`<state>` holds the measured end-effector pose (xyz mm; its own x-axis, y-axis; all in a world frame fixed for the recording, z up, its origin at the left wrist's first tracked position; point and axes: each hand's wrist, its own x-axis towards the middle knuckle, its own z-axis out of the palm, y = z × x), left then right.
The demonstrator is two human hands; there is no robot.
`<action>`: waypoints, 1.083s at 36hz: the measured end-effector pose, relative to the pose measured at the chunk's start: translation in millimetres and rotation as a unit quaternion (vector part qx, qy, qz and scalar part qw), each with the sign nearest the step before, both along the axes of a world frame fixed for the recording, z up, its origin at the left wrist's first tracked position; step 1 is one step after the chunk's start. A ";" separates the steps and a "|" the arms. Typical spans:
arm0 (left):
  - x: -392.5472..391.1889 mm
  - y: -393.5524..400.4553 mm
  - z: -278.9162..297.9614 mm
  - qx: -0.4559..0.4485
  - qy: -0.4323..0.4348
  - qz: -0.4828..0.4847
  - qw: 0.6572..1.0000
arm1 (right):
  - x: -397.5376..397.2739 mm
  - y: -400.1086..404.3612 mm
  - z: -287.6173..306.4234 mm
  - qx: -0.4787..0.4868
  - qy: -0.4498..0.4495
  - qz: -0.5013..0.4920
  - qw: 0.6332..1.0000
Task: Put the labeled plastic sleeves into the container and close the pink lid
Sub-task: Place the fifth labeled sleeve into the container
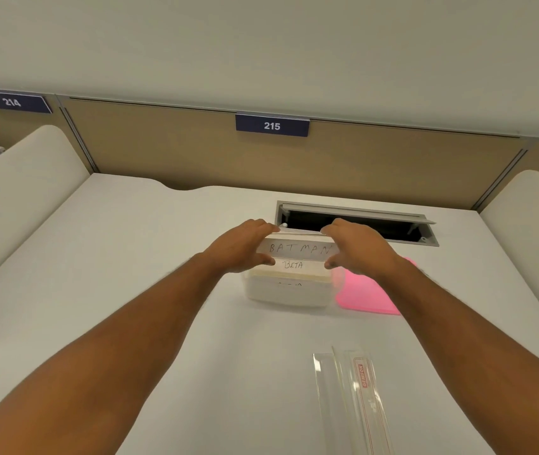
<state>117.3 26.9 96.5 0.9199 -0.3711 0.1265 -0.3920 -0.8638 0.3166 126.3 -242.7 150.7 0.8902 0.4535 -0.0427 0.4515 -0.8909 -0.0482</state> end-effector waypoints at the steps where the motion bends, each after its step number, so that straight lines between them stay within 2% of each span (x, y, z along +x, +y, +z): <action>1: 2.8 0.2 -0.4 0.004 0.001 -0.001 1.000 | 3.0 0.4 -0.4 0.002 0.006 -0.002 1.000; 10: 22.6 -0.1 -11.5 0.045 0.030 0.009 0.998 | 25.8 5.9 -15.5 0.013 0.047 -0.010 0.999; 19: 33.5 -4.3 -16.4 0.106 0.019 0.003 0.994 | 42.5 12.1 -39.4 0.019 0.081 -0.019 0.996; 27: 48.2 -12.6 -24.3 0.189 0.017 0.012 0.982 | 52.0 17.1 -58.9 -0.023 0.068 -0.012 0.997; 39: 57.6 -23.7 -43.4 0.201 0.082 0.027 0.976 | 61.7 22.3 -85.6 -0.111 0.046 -0.010 0.993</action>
<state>174.9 3.2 53.2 0.9353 -0.3104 -0.1697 -0.3146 -0.9492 0.0019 188.0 -220.3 65.1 0.8865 0.4070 -0.2200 0.4371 -0.8927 0.1098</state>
